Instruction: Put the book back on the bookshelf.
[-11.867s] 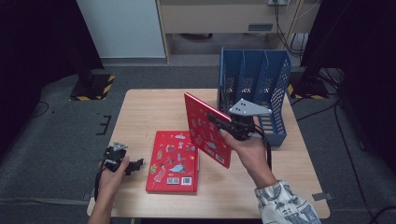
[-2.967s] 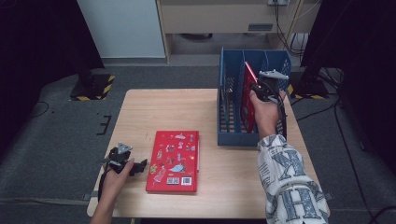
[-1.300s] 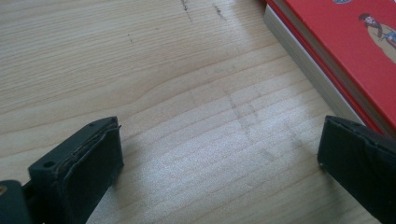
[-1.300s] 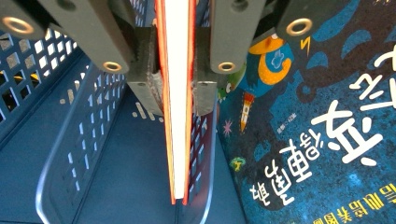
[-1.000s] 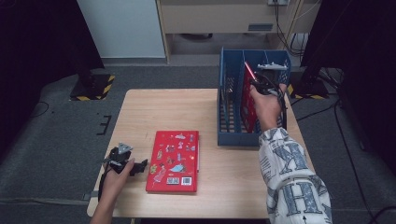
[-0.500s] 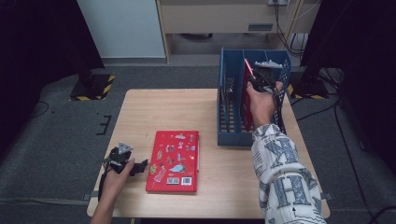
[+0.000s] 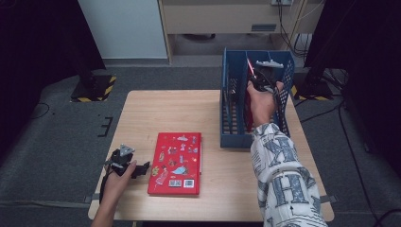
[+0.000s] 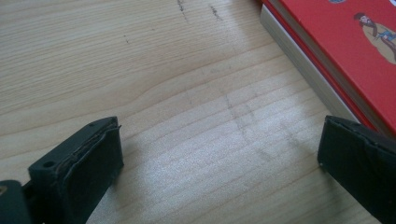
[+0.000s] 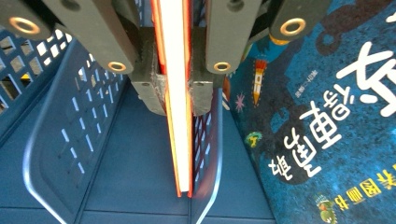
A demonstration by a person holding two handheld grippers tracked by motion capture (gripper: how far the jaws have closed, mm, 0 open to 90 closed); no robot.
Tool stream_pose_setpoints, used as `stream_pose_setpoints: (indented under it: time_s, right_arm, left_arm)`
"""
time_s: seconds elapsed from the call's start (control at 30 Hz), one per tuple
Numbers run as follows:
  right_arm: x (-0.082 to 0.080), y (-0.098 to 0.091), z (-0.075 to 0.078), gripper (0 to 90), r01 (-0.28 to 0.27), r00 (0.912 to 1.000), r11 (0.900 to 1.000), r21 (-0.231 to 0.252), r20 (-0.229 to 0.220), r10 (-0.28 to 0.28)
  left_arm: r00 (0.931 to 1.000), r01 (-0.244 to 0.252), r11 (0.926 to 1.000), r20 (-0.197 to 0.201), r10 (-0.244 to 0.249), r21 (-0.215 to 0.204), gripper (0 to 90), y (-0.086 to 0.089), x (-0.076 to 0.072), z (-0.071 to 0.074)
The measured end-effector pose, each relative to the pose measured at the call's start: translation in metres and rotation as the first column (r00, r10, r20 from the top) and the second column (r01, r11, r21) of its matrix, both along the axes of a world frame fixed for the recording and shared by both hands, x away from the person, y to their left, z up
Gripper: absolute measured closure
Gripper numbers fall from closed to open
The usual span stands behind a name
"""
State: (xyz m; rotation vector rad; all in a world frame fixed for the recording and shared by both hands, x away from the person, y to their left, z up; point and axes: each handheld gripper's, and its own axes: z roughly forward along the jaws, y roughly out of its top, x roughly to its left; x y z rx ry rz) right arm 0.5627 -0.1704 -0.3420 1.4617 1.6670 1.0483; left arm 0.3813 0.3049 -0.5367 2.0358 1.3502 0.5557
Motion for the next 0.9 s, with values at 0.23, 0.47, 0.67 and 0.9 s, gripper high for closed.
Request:
stream_pose_setpoints:
  time_s: [0.23, 0.47, 0.67, 0.9]
  right_arm:
    - [-0.008, 0.0, 0.004, 67.7, -0.056, 0.9982, 0.9975, 0.044, 0.022, 0.055]
    - [-0.016, 0.004, 0.007, 62.7, -0.11, 0.9937, 0.9927, 0.049, 0.027, 0.109]
    - [-0.017, 0.005, 0.006, 57.9, -0.121, 0.9925, 0.9911, 0.056, 0.024, 0.12]
    - [-0.019, 0.006, 0.007, 45.1, -0.131, 0.9912, 0.9897, 0.059, 0.03, 0.129]
  left_arm:
    - [1.0, -0.001, 1.0, -0.001, 0.001, -0.003, 0.0, 0.0, 0.0, 0.0]
    - [1.0, 0.003, 1.0, -0.004, -0.003, 0.003, 0.0, 0.0, 0.0, 0.0]
    - [1.0, 0.004, 1.0, -0.004, -0.004, 0.003, 0.0, 0.0, 0.0, 0.0]
    - [1.0, 0.004, 1.0, -0.004, -0.004, 0.002, 0.0, 0.0, 0.0, 0.0]
